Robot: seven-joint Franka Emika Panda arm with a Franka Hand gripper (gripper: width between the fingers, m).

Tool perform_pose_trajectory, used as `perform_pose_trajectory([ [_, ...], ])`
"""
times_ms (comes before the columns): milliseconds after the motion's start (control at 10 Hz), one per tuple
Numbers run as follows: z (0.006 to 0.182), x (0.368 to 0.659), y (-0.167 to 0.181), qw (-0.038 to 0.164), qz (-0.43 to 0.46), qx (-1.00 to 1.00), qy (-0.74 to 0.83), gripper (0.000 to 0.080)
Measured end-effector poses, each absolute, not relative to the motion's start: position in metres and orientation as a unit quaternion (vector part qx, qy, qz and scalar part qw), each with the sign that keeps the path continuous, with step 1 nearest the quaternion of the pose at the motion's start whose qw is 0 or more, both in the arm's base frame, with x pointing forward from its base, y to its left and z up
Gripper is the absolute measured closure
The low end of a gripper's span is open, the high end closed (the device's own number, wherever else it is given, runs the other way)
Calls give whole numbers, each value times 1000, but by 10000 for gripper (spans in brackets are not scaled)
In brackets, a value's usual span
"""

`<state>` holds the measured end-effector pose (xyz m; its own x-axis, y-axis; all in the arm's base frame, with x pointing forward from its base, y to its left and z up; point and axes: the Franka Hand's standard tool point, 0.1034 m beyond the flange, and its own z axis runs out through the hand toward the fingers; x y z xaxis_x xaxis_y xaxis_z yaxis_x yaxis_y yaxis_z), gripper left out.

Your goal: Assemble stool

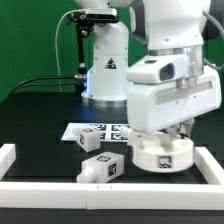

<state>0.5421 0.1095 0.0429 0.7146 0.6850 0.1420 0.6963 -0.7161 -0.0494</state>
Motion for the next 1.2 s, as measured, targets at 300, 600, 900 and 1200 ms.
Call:
perform_pose_trajectory([
  [300, 39, 542, 110, 52, -53, -922, -380, 774],
  [600, 35, 539, 116, 49, -50, -916, -394, 774],
  [900, 21, 541, 117, 51, -44, -898, -436, 774],
  [1200, 16, 541, 116, 56, -31, -892, -447, 774],
])
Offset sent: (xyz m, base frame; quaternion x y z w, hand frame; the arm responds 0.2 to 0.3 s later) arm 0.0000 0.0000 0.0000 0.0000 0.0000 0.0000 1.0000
